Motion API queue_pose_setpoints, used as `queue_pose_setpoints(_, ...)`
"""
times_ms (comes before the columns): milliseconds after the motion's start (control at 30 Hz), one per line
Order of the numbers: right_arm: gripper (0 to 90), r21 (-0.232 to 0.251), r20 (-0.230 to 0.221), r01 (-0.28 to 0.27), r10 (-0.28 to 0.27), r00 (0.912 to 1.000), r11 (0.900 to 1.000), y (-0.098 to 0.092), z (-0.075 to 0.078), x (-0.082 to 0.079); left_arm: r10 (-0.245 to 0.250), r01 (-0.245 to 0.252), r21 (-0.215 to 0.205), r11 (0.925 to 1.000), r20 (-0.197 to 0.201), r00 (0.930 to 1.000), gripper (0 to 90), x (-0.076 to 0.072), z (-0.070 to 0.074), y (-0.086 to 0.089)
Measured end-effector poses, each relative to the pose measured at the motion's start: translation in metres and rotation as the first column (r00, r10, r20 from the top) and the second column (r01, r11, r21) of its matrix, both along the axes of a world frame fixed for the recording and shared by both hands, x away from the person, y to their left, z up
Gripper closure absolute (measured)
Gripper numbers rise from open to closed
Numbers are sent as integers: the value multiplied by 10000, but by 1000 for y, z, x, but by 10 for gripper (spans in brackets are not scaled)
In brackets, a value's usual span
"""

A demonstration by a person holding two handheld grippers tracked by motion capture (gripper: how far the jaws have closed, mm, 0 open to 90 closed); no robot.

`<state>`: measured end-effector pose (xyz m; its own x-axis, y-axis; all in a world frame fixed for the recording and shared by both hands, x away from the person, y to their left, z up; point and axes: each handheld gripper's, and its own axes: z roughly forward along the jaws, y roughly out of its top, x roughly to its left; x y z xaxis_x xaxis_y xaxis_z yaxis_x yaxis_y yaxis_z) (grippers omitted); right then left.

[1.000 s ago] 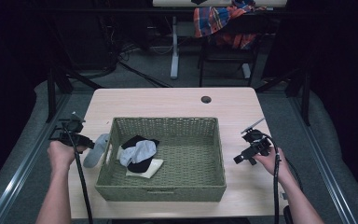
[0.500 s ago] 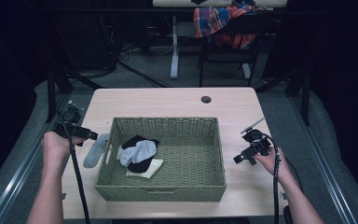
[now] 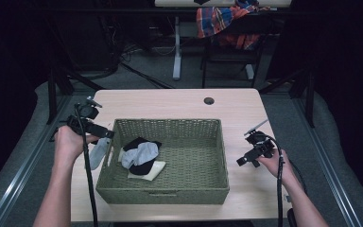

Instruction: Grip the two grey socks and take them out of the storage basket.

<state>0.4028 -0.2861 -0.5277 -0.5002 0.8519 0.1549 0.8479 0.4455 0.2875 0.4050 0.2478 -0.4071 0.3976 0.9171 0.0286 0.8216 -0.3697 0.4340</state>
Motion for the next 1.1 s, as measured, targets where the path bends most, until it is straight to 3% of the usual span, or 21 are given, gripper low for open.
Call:
queue_pose_setpoints(200,77,-162,-139,-177,175,9998,9997,-1,2,1,-370,372,-93,9993,183,9991,1,-1,-1,-20)
queue_pose_setpoints(367,77,10,-10,0,0,10000,10000,0,0,0,-747,748,-60,9972,48,9972,1,0,-11,-37)
queue_pose_setpoints(500,77,-179,-191,-289,286,9994,9994,-1,2,2,-856,857,45,9963,-93,9963,1,3,-18,-45)
queue_pose_setpoints(733,77,-21,-181,-199,199,9996,9998,-1,1,1,-1079,1079,171,9940,-9,9942,2,5,-27,-56)
queue_pose_setpoints(967,77,48,-35,-2,2,10000,10000,0,0,0,-1345,1357,256,9904,-416,9900,3,7,-42,-66)
queue_pose_setpoints(1100,77,-101,-187,-244,243,9995,9997,-1,1,1,-1399,1422,431,9889,-532,9887,5,9,-50,-72)
